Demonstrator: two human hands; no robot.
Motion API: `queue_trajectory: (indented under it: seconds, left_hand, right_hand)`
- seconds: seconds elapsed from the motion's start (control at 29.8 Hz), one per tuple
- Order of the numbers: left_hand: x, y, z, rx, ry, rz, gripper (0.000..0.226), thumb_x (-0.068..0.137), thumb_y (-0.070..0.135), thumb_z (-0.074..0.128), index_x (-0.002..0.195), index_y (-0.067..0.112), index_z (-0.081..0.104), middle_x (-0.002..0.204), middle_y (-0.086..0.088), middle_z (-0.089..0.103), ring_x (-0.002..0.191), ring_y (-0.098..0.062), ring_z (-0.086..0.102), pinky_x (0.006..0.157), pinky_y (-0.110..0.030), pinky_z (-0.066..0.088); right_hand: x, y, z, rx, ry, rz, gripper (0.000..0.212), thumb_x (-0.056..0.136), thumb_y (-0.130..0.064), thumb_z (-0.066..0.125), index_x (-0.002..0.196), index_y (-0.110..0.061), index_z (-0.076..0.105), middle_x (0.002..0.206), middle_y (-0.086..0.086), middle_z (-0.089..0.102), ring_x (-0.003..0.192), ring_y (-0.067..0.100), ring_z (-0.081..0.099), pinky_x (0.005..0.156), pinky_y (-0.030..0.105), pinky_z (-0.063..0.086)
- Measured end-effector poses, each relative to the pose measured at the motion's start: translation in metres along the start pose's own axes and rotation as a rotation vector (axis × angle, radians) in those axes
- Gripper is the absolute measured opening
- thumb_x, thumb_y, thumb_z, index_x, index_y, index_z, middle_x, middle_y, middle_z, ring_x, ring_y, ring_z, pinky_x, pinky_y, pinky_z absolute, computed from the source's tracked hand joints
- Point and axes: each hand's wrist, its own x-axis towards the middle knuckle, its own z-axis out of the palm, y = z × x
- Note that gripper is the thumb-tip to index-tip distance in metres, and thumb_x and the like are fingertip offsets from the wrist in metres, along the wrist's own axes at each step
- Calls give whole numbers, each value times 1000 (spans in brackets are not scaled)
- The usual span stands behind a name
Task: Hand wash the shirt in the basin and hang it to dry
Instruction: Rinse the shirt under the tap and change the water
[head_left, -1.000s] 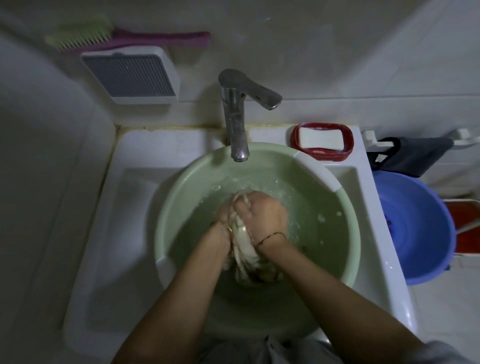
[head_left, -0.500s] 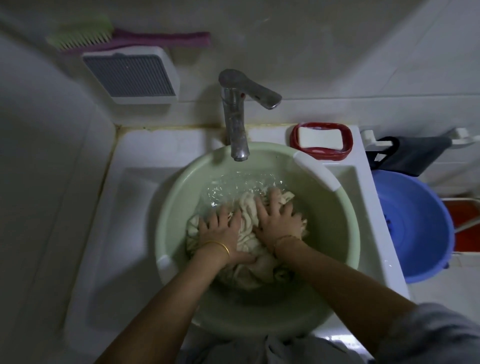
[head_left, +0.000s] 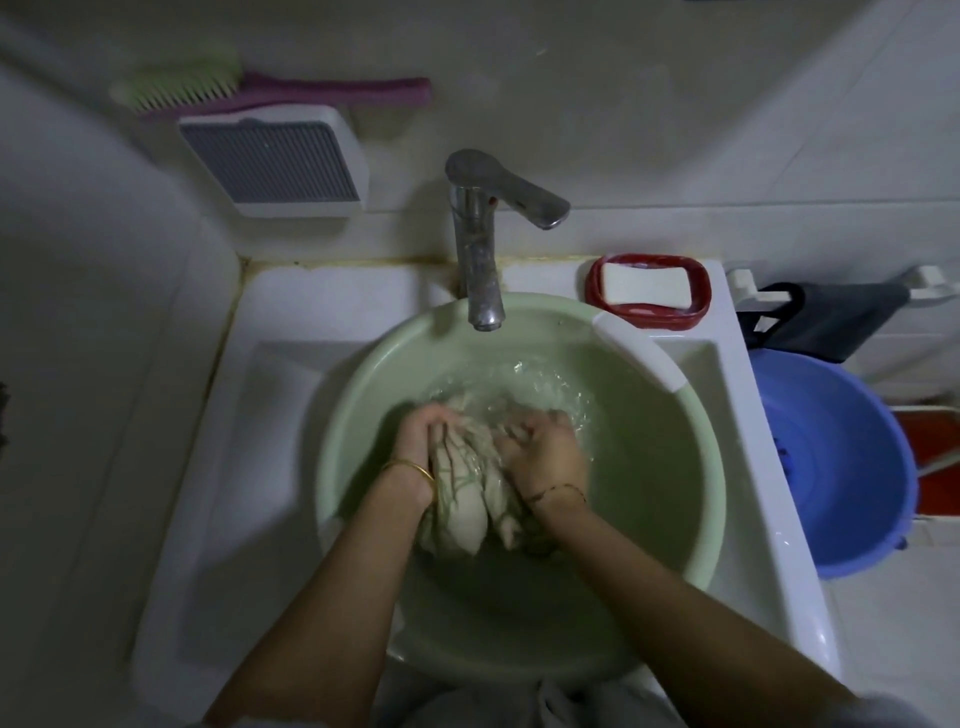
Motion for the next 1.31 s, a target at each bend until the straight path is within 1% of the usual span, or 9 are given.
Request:
queue_trajectory:
  seconds: [0.13,0.27,0.47,0.64,0.74,0.94,1.07,1.21,1.31]
  left_hand:
    - [-16,12,15,-142,-105,22,57,90,54,43,77,6,73,74,-13,72,66,-24,69,63,-29,55]
    - [-32,8,25,-38,-219,4,66,98,45,32,47,14,60,44,1,57,41,-11,57,46,-14,47]
    - [-36,-5,43,133,-87,104,40,102,13,24,71,9,48,55,-5,60,57,-11,62,55,-20,50]
    - [-12,-9,26,1107,294,425,34,94,34,43,106,6,59,100,-14,60,99,-31,57,71,-19,38]
    - [-7,-27,18,1472,287,429,57,95,47,38,146,27,21,143,-13,29,128,-33,36,102,-36,33]
    - [13,-53,3,1922,323,303,53,99,30,30,149,26,12,147,-14,20,131,-36,28,105,-44,32]
    - [21,-40,-1,1448,269,366,53,85,20,49,137,27,41,135,-13,41,120,-35,47,101,-38,41]
    - [25,-11,8,232,194,160,18,87,26,56,91,12,67,101,-15,67,94,-27,62,81,-32,52]
    - [16,-1,14,-82,73,35,41,93,42,46,91,8,69,90,-13,69,77,-25,67,67,-29,53]
  right_hand:
    - [-43,-34,-8,-14,170,-373,37,77,-59,54,67,-24,63,79,-9,52,66,12,52,55,24,36]
    - [-39,-50,-3,-72,351,-553,39,82,-43,48,52,-20,56,58,-6,53,48,13,49,47,18,26]
    - [-2,-46,-22,-62,139,-261,36,94,-39,47,73,-16,65,87,8,63,78,30,60,62,30,38]
    - [32,-6,-35,-531,-30,-146,43,94,-45,42,130,-24,36,131,13,40,104,34,54,77,40,51]
    - [29,13,-20,-810,-165,-105,73,93,-48,40,149,-31,-5,157,8,2,133,42,25,92,50,45]
    - [27,27,-9,-1137,-271,-301,63,96,-51,31,149,-33,2,158,6,-2,139,44,12,96,53,35]
    - [29,23,-3,-622,-112,42,54,95,-8,37,146,-21,23,148,15,26,128,37,37,90,45,48]
    - [19,7,-2,-61,-104,72,26,93,-32,50,113,-20,62,108,3,65,92,23,61,82,31,49]
    - [-12,-20,-15,-38,-63,-177,25,87,-47,57,83,-25,65,87,-1,62,77,19,58,65,28,43]
